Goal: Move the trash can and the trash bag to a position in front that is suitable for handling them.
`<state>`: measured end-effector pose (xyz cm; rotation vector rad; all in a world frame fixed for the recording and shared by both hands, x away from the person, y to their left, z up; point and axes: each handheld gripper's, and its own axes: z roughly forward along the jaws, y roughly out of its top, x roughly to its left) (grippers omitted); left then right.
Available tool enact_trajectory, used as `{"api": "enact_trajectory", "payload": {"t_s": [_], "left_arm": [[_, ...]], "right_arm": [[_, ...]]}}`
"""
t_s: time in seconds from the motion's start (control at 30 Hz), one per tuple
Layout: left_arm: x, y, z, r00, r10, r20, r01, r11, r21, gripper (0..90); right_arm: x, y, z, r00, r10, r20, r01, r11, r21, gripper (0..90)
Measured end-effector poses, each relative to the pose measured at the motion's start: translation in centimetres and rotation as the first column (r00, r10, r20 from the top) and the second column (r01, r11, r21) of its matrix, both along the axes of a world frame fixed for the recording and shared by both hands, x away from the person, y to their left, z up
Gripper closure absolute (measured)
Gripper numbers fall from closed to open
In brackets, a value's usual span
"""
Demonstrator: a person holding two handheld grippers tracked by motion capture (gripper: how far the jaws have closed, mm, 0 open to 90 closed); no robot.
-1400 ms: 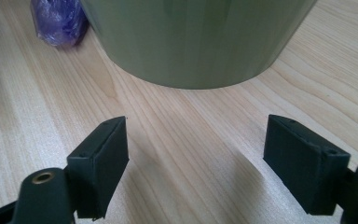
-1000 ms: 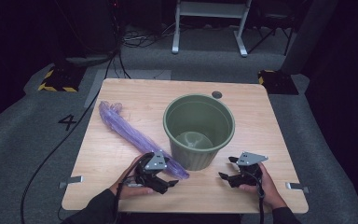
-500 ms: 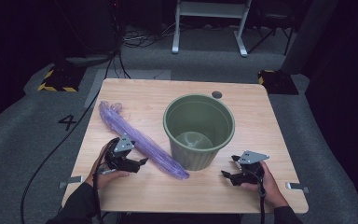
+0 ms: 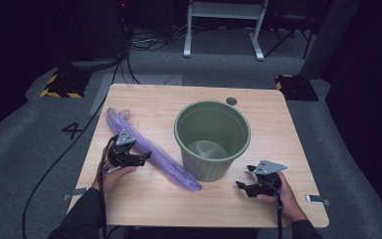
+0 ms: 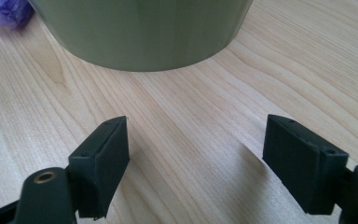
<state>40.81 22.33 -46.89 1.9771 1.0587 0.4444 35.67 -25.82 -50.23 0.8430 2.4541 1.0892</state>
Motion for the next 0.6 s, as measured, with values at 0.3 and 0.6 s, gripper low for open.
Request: {"api": "enact_trajectory", "payload": {"t_s": [0.3,0.6], "left_arm": [[1.5,-1.4,-0.6,0.9997,0.02,-0.015,-0.019,0.9987,0.048,17.5],[2.9,-1.9,-2.8,0.9938,0.032,-0.107,-0.022,0.9954,0.094,17.5]], "right_arm": [[0.0,0.0,-0.1,1.0,-0.002,-0.001,0.002,1.0,0.0,22.8],[0.1,0.0,-0.1,1.0,-0.004,-0.003,0.004,1.0,0.003,22.9]]}}
